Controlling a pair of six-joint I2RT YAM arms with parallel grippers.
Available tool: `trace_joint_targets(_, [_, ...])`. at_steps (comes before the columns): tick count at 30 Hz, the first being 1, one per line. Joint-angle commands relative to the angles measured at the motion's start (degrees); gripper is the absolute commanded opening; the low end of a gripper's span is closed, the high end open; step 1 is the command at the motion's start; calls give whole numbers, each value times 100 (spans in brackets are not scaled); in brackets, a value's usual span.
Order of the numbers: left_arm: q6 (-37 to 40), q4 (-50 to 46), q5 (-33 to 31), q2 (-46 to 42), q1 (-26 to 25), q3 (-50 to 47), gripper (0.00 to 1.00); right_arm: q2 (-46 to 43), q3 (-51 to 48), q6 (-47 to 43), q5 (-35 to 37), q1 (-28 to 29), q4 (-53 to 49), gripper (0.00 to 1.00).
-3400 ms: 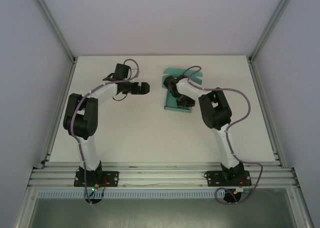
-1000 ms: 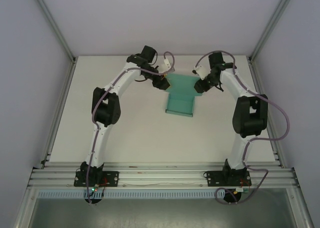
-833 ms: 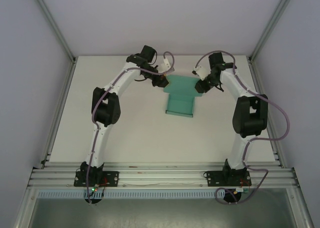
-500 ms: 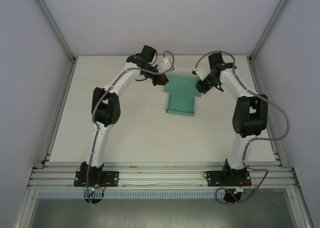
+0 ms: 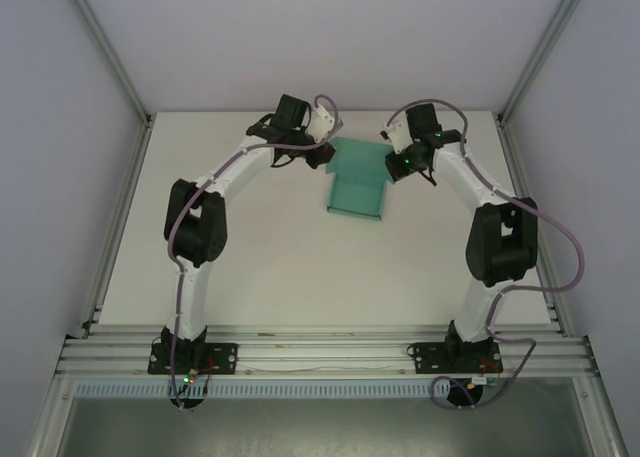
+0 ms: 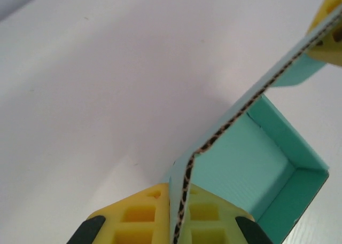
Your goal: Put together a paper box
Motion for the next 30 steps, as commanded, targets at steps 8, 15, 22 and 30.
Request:
trace_joint_targets(8, [-2753, 1282, -1926, -465, -255, -964, 0, 216, 442, 3639, 2283, 749, 743, 4])
trace_joint_targets(15, [-3874, 1789, -2189, -454, -415, -1186, 0, 438, 319, 4876, 2483, 1048, 1483, 3])
trace_joint_targets(22, [-4259, 2242, -2210, -464, -479, -1646, 0, 796, 191, 5327, 2693, 1345, 2050, 4])
trace_joint_targets(30, [-4496, 3222, -1952, -503, -522, -2552, 0, 767, -532, 5159, 3061, 1621, 2674, 0])
